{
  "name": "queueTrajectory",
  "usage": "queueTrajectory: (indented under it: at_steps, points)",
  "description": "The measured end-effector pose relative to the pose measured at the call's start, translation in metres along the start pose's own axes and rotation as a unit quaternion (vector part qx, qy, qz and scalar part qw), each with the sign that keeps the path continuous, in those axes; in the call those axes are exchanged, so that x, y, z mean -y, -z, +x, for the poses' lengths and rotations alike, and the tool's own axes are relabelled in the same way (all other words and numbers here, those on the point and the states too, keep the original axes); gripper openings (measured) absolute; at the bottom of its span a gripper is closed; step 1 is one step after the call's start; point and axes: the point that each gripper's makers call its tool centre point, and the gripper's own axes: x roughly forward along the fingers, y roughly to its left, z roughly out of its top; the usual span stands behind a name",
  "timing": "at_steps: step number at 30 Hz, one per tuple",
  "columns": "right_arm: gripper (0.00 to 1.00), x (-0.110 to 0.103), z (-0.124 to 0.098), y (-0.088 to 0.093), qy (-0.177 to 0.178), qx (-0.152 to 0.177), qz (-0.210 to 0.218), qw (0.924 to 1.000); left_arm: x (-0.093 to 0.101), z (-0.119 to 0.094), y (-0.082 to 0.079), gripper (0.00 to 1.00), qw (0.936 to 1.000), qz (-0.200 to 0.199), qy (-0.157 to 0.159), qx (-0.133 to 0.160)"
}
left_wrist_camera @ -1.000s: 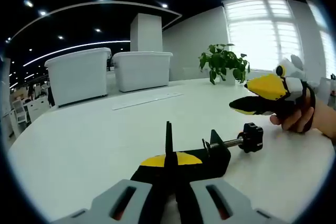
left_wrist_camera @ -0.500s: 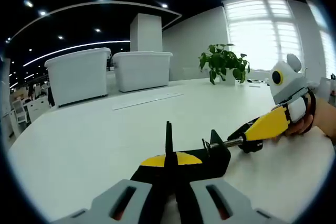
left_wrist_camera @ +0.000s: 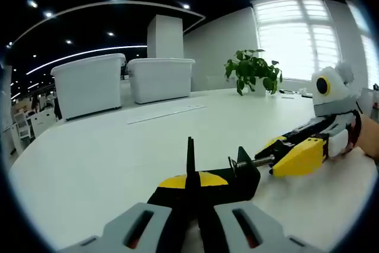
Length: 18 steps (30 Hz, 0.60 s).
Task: Clamp the fixed fixture on the desktop, loosen the retaining clip, secure it to the edge of the desk, and tighten the retaining clip.
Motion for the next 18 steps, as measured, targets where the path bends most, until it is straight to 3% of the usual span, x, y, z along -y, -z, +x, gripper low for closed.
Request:
queueTrajectory:
  at_steps: [3, 5, 12, 13, 18]
  points:
    - [0.27, -0.006, -0.001, 0.001, 0.016, 0.001, -0.071, 0.9974, 0.000, 0.000, 0.000, 0.05, 1.0000, -0.001, -0.001, 0.000]
    - [0.27, 0.001, -0.001, 0.000, 0.026, 0.002, -0.115, 0.9931, -0.002, 0.002, -0.001, 0.05, 1.0000, -0.001, -0.002, -0.001]
    - [0.27, 0.006, 0.005, -0.004, 0.058, -0.001, -0.255, 0.9651, -0.005, 0.005, -0.001, 0.05, 1.0000, -0.002, -0.003, -0.001]
    - [0.27, 0.004, 0.005, -0.002, 0.057, 0.000, -0.242, 0.9687, -0.005, 0.005, -0.001, 0.05, 1.0000, -0.003, -0.003, -0.001]
    - [0.27, 0.012, 0.009, -0.003, 0.059, -0.001, -0.241, 0.9687, -0.005, 0.005, -0.002, 0.05, 1.0000, -0.003, -0.003, -0.001]
